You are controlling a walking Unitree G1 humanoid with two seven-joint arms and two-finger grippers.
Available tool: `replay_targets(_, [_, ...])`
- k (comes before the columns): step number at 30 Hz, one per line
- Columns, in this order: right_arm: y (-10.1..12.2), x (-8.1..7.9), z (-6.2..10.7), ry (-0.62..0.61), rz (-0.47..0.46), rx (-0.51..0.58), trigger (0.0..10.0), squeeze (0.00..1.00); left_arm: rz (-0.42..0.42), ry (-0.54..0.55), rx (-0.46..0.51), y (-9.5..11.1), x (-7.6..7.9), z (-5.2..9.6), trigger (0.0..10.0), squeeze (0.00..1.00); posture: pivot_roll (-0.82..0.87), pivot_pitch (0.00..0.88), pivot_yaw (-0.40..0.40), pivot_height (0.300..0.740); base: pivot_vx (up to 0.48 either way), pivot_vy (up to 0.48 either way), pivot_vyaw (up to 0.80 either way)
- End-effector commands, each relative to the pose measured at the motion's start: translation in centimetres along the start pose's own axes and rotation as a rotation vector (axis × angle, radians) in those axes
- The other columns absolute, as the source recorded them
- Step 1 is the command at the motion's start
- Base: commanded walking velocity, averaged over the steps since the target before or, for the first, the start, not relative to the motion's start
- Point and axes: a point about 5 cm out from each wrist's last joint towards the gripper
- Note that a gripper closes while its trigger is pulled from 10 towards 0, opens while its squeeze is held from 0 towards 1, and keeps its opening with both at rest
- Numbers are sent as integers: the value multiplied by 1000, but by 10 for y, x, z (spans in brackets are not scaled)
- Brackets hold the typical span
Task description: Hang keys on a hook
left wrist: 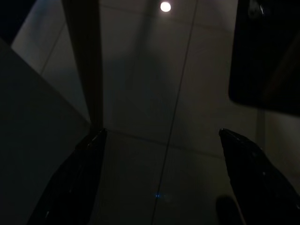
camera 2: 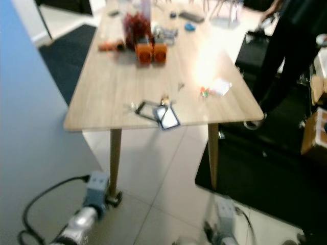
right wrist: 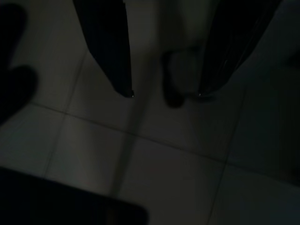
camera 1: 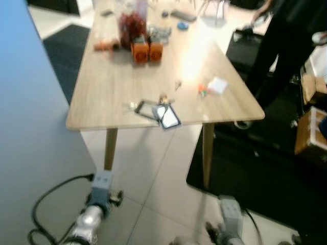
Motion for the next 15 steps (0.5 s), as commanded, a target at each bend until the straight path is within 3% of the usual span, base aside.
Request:
replay_targets(1, [5,-13,-4,33,-4,18,10000,0,15,6,-68,-20,-1,9,10000,0,80,47,-47,740,424,0,0])
replay_targets(6, [5,-13,-4,33,-2,17,10000,0,14,10,-68,-20,-1,9,10000,0,80,47,-47,740,412,0,0])
replay_targets(15, [5,-13,-4,34,-1,15,10000,0,9,39,-64,-21,-4,10,10000,0,79,47,-47,740,0,0,0])
Point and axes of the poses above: a point about 5 cm out from each wrist's last joint towards the gripper, its own z axis pointing back from the gripper into the wrist, its own y axis along the axis of the wrist's last joint, x = y × z, and after that the axes turned 11 degrees about -z, right-handed
